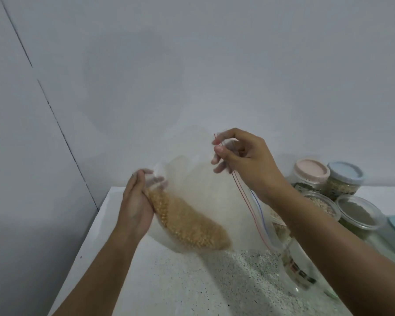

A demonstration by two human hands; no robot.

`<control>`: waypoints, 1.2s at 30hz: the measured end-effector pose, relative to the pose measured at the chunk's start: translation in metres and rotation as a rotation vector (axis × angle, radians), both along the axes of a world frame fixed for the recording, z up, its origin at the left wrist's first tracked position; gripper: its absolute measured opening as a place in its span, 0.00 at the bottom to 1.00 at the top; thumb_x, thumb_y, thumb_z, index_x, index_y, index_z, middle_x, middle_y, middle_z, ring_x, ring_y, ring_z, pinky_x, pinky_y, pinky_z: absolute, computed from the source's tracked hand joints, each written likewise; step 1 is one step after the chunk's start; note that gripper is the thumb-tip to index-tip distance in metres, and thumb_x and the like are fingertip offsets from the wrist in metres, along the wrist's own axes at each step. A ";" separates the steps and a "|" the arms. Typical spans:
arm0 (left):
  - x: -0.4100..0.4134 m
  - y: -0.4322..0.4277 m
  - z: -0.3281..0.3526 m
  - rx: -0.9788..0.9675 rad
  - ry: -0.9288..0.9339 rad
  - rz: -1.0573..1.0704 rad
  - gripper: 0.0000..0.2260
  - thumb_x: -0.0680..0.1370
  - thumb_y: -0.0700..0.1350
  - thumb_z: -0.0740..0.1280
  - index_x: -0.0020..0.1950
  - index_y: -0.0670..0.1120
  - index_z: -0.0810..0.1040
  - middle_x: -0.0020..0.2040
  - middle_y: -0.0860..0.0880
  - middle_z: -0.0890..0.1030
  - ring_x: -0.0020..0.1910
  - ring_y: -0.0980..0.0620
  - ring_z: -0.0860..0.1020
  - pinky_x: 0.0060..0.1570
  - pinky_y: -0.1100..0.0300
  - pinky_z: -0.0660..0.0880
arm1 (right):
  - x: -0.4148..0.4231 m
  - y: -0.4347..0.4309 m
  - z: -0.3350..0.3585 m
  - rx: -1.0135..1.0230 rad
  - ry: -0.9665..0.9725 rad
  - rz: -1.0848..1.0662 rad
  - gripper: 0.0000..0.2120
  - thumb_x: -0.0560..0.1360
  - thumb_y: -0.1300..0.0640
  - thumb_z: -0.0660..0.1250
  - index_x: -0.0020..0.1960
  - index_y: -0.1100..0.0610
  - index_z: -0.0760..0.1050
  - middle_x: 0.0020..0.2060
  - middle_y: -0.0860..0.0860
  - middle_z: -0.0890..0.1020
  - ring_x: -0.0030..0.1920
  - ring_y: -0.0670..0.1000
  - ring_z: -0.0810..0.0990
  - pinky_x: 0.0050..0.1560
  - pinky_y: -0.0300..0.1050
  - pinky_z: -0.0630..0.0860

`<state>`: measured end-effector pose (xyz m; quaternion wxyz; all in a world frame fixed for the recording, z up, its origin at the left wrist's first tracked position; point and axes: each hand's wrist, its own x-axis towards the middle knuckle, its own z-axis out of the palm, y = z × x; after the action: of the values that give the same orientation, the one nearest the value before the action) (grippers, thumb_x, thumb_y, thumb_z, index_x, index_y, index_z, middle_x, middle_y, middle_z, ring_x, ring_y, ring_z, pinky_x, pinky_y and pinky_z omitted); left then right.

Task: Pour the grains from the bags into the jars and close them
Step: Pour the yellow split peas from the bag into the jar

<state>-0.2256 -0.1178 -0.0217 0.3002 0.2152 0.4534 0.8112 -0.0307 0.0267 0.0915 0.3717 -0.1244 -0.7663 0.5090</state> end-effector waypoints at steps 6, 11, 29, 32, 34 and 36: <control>0.011 0.002 0.047 0.026 0.093 0.091 0.10 0.84 0.52 0.59 0.49 0.50 0.77 0.47 0.46 0.83 0.48 0.47 0.85 0.41 0.54 0.81 | 0.022 0.005 0.031 0.041 0.070 0.046 0.01 0.81 0.64 0.68 0.50 0.62 0.78 0.34 0.55 0.83 0.33 0.58 0.84 0.34 0.44 0.72; 0.025 0.010 0.083 0.013 0.127 0.177 0.12 0.86 0.50 0.57 0.46 0.50 0.76 0.42 0.49 0.84 0.44 0.48 0.86 0.35 0.58 0.80 | 0.047 0.016 0.055 -0.002 0.136 0.042 0.02 0.81 0.64 0.69 0.49 0.61 0.78 0.37 0.58 0.85 0.35 0.58 0.86 0.37 0.44 0.73; 0.080 0.044 0.140 0.069 0.106 0.213 0.11 0.84 0.48 0.64 0.44 0.50 0.81 0.42 0.52 0.84 0.39 0.52 0.85 0.38 0.57 0.83 | 0.120 0.048 0.083 -0.066 0.251 0.139 0.02 0.81 0.63 0.69 0.49 0.60 0.79 0.38 0.57 0.85 0.36 0.58 0.85 0.43 0.48 0.79; 0.080 0.051 0.142 0.056 0.102 0.201 0.10 0.83 0.49 0.64 0.46 0.50 0.81 0.44 0.52 0.84 0.40 0.52 0.85 0.38 0.57 0.83 | 0.123 0.054 0.079 -0.064 0.268 0.144 0.02 0.80 0.63 0.69 0.49 0.60 0.79 0.38 0.57 0.86 0.37 0.57 0.84 0.47 0.55 0.81; 0.079 0.053 0.142 0.052 0.106 0.196 0.09 0.83 0.49 0.64 0.46 0.50 0.81 0.44 0.52 0.84 0.40 0.52 0.85 0.37 0.57 0.82 | 0.125 0.056 0.076 -0.068 0.280 0.139 0.01 0.80 0.64 0.69 0.49 0.60 0.79 0.38 0.57 0.86 0.38 0.56 0.84 0.49 0.57 0.81; 0.077 0.055 0.143 0.041 0.117 0.191 0.08 0.83 0.49 0.65 0.47 0.51 0.81 0.45 0.52 0.84 0.40 0.52 0.85 0.40 0.55 0.80 | 0.127 0.058 0.073 -0.074 0.289 0.132 0.01 0.80 0.64 0.69 0.49 0.61 0.79 0.38 0.57 0.86 0.38 0.56 0.85 0.50 0.60 0.81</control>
<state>-0.1482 -0.0627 0.1213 0.1900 0.2239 0.4721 0.8312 0.0965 0.0843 0.1642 0.4389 -0.0127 -0.6922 0.5728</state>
